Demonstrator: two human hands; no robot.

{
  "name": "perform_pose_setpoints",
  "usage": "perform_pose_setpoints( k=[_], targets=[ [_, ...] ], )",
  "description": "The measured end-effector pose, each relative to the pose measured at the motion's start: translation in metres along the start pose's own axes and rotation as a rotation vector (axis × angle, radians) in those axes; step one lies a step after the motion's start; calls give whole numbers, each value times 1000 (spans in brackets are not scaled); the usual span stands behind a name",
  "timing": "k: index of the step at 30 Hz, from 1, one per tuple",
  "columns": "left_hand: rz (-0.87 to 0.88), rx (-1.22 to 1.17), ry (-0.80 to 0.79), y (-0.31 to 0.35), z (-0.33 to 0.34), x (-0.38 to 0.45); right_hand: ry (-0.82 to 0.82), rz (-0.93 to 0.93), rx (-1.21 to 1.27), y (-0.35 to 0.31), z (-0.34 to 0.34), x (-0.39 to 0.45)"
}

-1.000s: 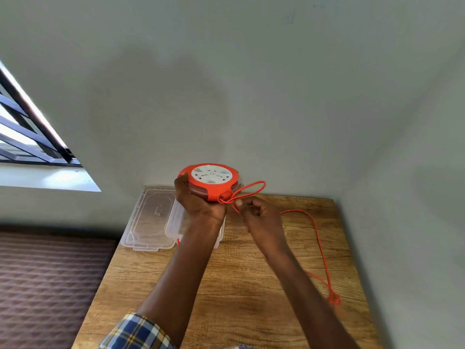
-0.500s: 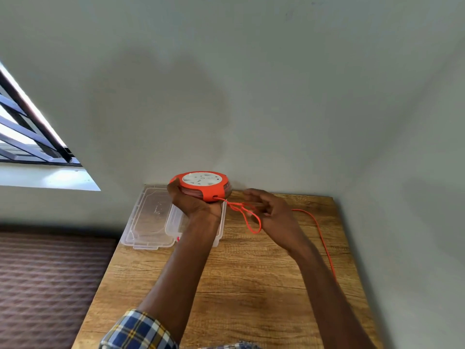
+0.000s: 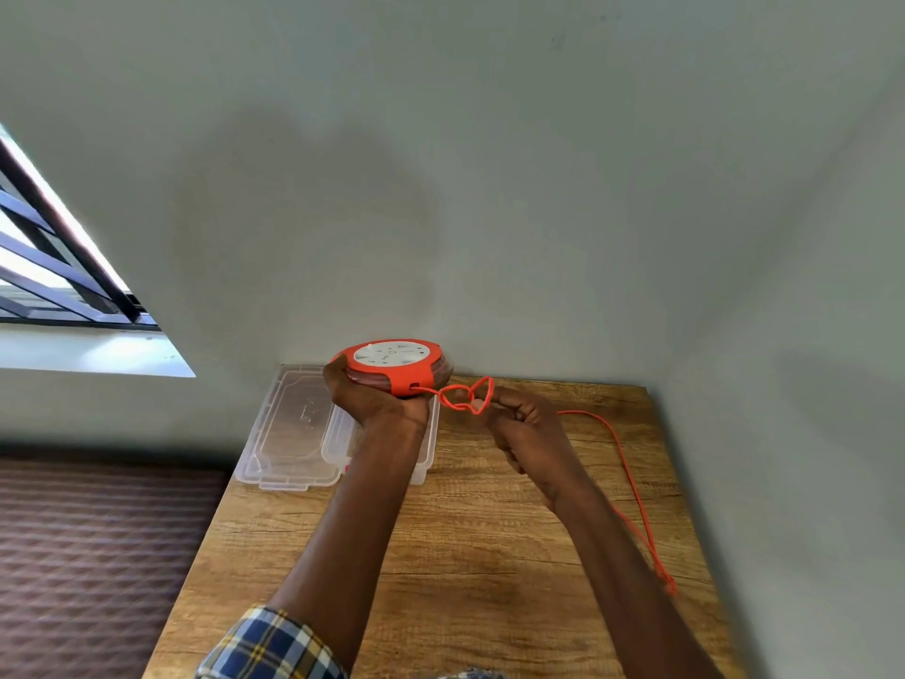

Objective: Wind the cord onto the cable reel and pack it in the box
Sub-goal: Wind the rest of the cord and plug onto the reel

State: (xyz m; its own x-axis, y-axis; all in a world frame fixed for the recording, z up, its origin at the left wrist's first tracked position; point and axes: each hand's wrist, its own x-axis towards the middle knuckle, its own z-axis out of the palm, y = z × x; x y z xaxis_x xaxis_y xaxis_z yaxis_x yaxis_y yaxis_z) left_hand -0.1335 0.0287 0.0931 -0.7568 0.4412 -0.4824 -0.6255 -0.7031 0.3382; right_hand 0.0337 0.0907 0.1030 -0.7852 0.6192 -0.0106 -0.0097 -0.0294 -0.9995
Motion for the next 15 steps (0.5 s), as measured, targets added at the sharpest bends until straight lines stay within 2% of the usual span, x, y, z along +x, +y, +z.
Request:
perform_pose_setpoints(
  k=[5, 11, 15],
  targets=[
    [-11, -3, -12, 1, -2, 1, 33, 84, -102, -4, 3, 4],
    [-43, -21, -30, 2, -4, 1, -176, 18, -136, -9, 2, 0],
    [-41, -16, -10, 6, -7, 6, -201, 41, -256, -7, -8, 2]
  ],
)
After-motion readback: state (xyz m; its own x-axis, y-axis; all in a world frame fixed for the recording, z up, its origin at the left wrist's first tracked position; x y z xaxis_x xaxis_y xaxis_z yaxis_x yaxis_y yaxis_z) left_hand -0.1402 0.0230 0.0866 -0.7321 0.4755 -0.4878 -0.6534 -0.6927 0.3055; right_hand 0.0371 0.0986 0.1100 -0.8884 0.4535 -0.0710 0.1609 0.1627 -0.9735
